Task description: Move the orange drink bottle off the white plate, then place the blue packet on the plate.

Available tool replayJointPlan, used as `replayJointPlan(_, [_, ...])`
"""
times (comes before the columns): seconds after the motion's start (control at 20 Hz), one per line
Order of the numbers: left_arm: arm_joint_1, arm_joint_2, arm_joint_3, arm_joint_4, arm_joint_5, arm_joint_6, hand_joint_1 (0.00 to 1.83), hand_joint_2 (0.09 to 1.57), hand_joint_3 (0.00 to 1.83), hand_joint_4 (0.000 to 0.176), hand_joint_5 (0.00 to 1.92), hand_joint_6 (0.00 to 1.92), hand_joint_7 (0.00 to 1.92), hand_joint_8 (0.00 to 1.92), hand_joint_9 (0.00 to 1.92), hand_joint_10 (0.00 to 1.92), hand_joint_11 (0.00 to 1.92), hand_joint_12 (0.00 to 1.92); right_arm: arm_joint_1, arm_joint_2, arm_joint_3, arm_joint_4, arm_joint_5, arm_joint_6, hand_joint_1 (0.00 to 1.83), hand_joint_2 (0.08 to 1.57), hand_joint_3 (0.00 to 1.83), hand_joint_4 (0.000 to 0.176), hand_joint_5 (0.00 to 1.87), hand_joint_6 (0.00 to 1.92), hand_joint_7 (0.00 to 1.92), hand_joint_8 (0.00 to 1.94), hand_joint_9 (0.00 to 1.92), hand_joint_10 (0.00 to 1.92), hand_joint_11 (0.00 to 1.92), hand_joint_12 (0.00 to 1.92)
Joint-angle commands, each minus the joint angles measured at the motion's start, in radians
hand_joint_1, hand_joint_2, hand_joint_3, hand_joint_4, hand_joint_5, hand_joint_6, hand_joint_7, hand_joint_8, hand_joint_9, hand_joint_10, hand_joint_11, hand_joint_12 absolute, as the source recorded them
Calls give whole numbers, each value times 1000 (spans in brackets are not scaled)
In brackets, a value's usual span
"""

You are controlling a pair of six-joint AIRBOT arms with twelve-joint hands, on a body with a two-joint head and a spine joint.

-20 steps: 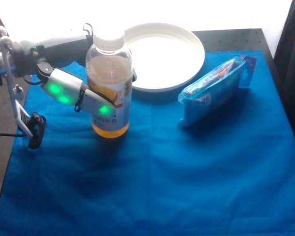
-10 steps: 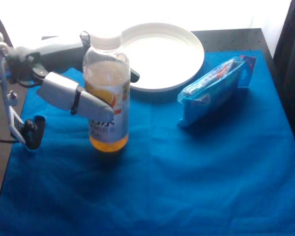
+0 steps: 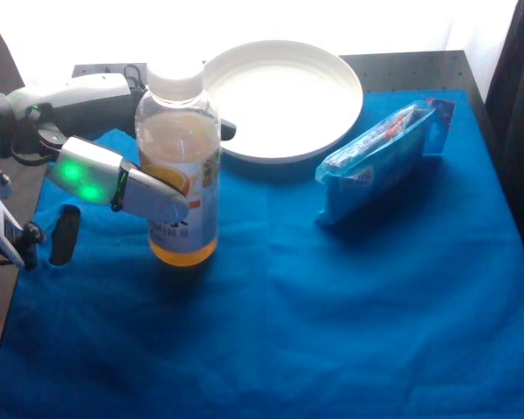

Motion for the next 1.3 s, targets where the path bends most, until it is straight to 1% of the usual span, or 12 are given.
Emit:
replayJointPlan(0.0, [-3,7,-5,-67,-97,-12,705,947,0,0,418,0,653,0,707,38,165,1250,4,4,-2,32,118,8,450,950,0,77,123,0,304,0,155,0,88,0])
replayJointPlan(0.05, [-2,12,-11,-63,-99,-12,710,896,0,0,372,0,557,0,652,13,149,1267,4,4,-2,32,119,8,455,948,0,82,126,2,294,0,148,0,79,0])
replayJointPlan(0.15, [-1,25,-27,-56,-100,-5,610,904,3,54,200,0,330,0,416,0,14,1325,4,3,-3,32,119,8,445,946,0,83,137,5,297,2,143,0,76,2])
replayJointPlan(0.2, [1,31,-33,-52,-100,-4,414,919,3,112,18,0,24,0,43,0,0,1008,4,3,-3,32,119,8,443,949,0,86,133,3,275,0,142,0,97,10])
replayJointPlan(0.25, [4,36,-38,-51,-98,-3,414,919,3,112,18,0,24,0,43,0,0,1008,4,2,-4,32,120,8,443,949,0,86,133,3,275,0,142,0,97,10])
replayJointPlan(0.35, [12,50,-54,-51,-93,7,353,917,1,171,0,0,0,0,1,0,0,295,4,0,-9,32,134,8,455,966,3,99,131,1,279,2,133,0,101,10])
replayJointPlan(0.45, [21,59,-64,-51,-88,9,406,919,10,166,0,0,0,0,0,0,0,12,4,1,-13,28,137,8,472,957,0,134,149,7,269,1,108,0,88,4])
replayJointPlan(0.7, [49,123,-126,-57,-66,37,377,795,0,161,1,0,0,0,0,0,0,0,5,11,-20,-57,67,8,590,932,0,172,109,4,187,12,121,4,79,7])
replayJointPlan(0.95, [78,156,-147,-131,-53,109,492,772,0,159,0,0,0,0,0,0,0,0,7,15,-18,-128,-30,8,718,825,0,175,113,1,195,3,117,2,90,9])
replayJointPlan(1.05, [91,164,-148,-162,-53,132,465,782,0,128,0,0,0,0,0,0,0,0,40,18,-15,-217,-121,8,734,836,1,141,88,0,154,0,126,4,75,1])
replayJointPlan(1.15, [106,179,-157,-212,-51,181,473,785,0,171,0,0,0,0,0,0,0,0,92,23,-12,-337,-225,13,774,852,6,130,90,5,174,10,114,0,114,18])
replayJointPlan(1.25, [111,187,-157,-239,-39,221,566,756,0,176,0,0,0,0,0,0,0,0,128,23,11,-452,-291,74,805,856,6,128,51,0,151,0,56,1,75,10])
